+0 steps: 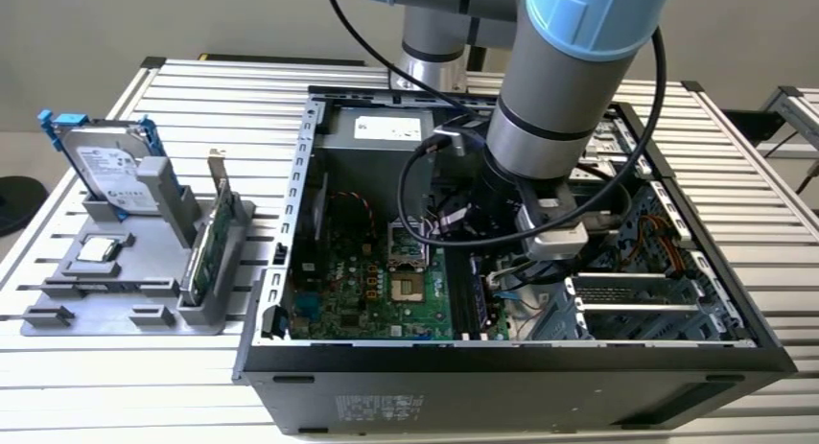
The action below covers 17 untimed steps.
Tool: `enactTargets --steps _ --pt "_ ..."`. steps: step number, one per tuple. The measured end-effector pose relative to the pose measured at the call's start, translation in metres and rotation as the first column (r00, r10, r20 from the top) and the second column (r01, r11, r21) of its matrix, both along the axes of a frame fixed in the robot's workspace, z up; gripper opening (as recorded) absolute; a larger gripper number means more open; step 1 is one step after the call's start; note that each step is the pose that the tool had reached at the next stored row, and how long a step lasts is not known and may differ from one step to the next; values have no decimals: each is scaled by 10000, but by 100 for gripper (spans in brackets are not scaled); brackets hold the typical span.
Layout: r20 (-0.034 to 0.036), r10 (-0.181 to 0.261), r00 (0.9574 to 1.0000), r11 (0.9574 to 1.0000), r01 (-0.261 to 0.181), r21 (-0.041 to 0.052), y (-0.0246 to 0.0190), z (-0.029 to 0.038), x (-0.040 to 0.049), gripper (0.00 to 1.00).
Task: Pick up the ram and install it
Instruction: 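Press down the ram until it locks into place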
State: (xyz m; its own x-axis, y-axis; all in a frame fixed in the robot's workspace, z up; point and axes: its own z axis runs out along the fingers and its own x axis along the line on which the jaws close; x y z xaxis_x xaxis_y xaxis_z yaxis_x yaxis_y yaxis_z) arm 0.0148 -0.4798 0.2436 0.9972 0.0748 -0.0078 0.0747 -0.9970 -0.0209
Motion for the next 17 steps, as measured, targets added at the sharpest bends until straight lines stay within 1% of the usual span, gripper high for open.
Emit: enactTargets --steps 4,12,17 --pt "0 189 9998 9998 -189 2 1 -1 0 0" --pt "0 383 9993 9993 -383 0 0 0 0 0" --pt "0 586 9983 9983 -586 5 1 0 0 0"
